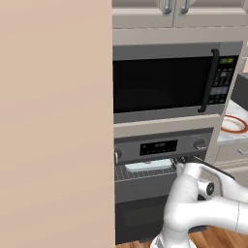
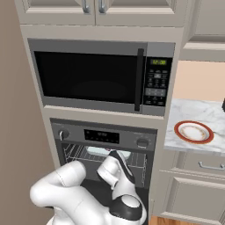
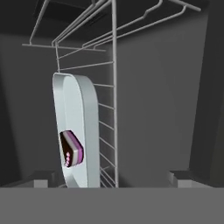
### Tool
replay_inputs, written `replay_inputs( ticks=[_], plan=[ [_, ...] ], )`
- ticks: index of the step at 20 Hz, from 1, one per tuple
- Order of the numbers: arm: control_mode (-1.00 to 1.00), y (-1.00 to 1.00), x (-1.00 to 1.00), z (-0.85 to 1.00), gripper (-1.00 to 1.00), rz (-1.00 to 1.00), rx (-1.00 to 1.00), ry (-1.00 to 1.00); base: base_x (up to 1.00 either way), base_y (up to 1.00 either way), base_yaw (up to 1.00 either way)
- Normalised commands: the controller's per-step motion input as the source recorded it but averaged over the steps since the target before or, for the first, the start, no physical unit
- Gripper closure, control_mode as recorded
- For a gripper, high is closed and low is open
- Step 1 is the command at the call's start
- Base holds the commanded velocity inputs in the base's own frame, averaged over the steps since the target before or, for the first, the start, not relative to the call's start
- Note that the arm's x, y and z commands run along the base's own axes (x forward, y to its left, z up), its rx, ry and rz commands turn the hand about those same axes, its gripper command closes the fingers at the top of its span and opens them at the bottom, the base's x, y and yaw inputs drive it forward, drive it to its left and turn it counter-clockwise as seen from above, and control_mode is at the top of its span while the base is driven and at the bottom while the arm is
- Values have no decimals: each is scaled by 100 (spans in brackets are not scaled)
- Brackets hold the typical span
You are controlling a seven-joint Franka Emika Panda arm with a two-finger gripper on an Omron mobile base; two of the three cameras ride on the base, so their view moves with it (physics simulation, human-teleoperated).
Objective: Take the baked cake out of the oven and place it on the plate for cooling. Then close the oven door.
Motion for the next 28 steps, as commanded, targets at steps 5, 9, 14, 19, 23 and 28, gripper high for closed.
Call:
replay_inputs(
  ticks=[5, 9, 14, 19, 23, 28],
  plan=[
    [-100, 0, 11, -7, -100, 0, 0, -1, 0, 0, 0],
    [-100, 0, 12, -9, -100, 1, 1, -4, 0, 0, 0],
    [-100, 0, 10, -23, -100, 1, 1, -11, 0, 0, 0],
    [-100, 0, 12, -26, -100, 0, 4, -14, 0, 0, 0],
    [-100, 0, 15, -24, -100, 0, 2, -11, 0, 0, 0],
    [-100, 0, 21, -22, -100, 0, 0, -4, 0, 0, 0]
  ],
)
